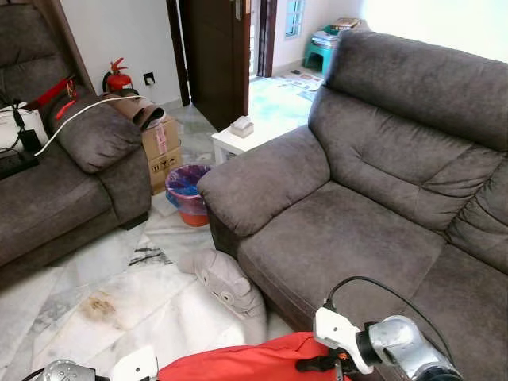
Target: Move the pillow to the sofa from floor
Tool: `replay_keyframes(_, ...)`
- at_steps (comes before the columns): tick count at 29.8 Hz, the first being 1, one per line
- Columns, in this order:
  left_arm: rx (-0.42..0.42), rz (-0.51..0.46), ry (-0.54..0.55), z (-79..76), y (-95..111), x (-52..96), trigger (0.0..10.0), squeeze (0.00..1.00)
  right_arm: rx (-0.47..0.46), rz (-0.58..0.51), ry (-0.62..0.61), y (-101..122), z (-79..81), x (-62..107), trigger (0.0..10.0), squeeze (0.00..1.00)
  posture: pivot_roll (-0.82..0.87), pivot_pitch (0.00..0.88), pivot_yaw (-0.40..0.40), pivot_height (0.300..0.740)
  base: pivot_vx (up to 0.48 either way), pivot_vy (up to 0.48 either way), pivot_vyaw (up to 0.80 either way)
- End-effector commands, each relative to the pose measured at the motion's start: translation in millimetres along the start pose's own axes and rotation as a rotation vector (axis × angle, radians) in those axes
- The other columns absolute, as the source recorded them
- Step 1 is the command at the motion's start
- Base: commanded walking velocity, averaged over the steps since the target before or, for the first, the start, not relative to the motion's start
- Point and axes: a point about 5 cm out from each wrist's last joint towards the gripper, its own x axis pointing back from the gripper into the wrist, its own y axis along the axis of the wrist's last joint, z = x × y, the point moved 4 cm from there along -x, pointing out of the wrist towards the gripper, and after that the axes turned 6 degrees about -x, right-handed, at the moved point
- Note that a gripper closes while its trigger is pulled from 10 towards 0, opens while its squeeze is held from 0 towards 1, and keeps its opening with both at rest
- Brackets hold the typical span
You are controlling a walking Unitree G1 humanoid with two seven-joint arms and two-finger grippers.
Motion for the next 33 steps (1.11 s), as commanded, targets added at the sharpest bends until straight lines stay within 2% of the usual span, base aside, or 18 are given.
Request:
replay_keyframes(1, -0.010, 0.032, -0.029, -2.1, -3, 2.0, 10.0, 1.00, 0.070, -0.016, 0.001, 13, -4.8, 7.8, 10.0, 0.00, 0.16, 0.056, -0.020, 0.740, 0.000, 0.000, 0.00)
replay_keyframes(3, -0.012, 0.036, -0.034, -2.6, -3, 2.3, 10.0, 1.00, 0.074, -0.016, 0.003, 14, -5.6, 10.0, 10.0, 0.00, 0.15, 0.057, -0.021, 0.740, 0.000, 0.000, 0.00)
replay_keyframes(6, -0.056, 0.126, -0.072, -9.5, -18, 4.4, 10.0, 1.00, 0.096, -0.062, -0.001, 28, -10.8, 18.9, 10.0, 0.00, 0.15, 0.057, -0.019, 0.740, 0.000, 0.000, 0.00)
replay_keyframes(8, -0.073, 0.163, -0.064, -8.9, -25, 6.0, 10.0, 1.00, 0.116, -0.068, 0.009, 32, -11.1, 22.4, 10.0, 0.00, 0.15, 0.058, -0.018, 0.740, 0.000, 0.000, 0.00)
replay_keyframes(12, -0.093, 0.195, -0.019, -1.9, -29, 10.0, 10.0, 1.00, 0.139, -0.068, 0.016, 37, -11.6, 26.7, 10.0, 0.00, 0.15, 0.060, -0.020, 0.740, 0.000, 0.000, 0.00)
replay_keyframes(15, -0.112, 0.203, 0.051, 8.9, -28, 11.2, 10.0, 1.00, 0.151, -0.074, 0.014, 39, -11.9, 27.4, 10.0, 0.00, 0.15, 0.060, -0.021, 0.740, 0.000, 0.000, 0.00)
replay_keyframes(16, -0.125, 0.217, 0.067, 12.3, -28, 12.7, 10.0, 0.00, 0.155, -0.088, 0.016, 42, -11.9, 28.2, 10.0, 0.00, 0.15, 0.060, -0.021, 0.740, 0.000, 0.000, 0.00)
replay_keyframes(21, -0.154, 0.269, 0.055, 12.7, -34, 15.4, 10.0, 0.00, 0.181, -0.097, 0.020, 48, -11.6, 33.8, 10.0, 0.00, 0.15, 0.061, -0.018, 0.740, 0.000, 0.000, 0.00)
replay_keyframes(25, -0.178, 0.302, 0.100, 18.9, -39, 17.2, 10.0, 0.00, 0.222, -0.086, 0.035, 52, -9.1, 38.8, 10.0, 0.00, 0.15, 0.060, -0.020, 0.740, 0.000, 0.000, 0.00)
replay_keyframes(28, -0.175, 0.269, 0.141, 25.6, -32, 13.8, 10.0, 0.00, 0.240, -0.080, 0.039, 53, -8.1, 42.5, 10.0, 0.00, 0.15, 0.059, -0.020, 0.740, 0.000, 0.000, 0.00)
replay_keyframes(30, -0.168, 0.225, 0.130, 26.0, -23, 9.7, 10.0, 0.00, 0.255, -0.074, 0.034, 55, -8.2, 46.4, 10.0, 0.00, 0.15, 0.059, -0.020, 0.740, 0.000, 0.000, 0.00)
replay_keyframes(33, -0.186, 0.197, 0.090, 23.3, -14, 1.8, 10.0, 0.00, 0.283, 0.026, 0.004, 45, -12.5, 49.5, 10.0, 0.00, 0.15, 0.056, -0.020, 0.740, 0.000, 0.000, 0.00)
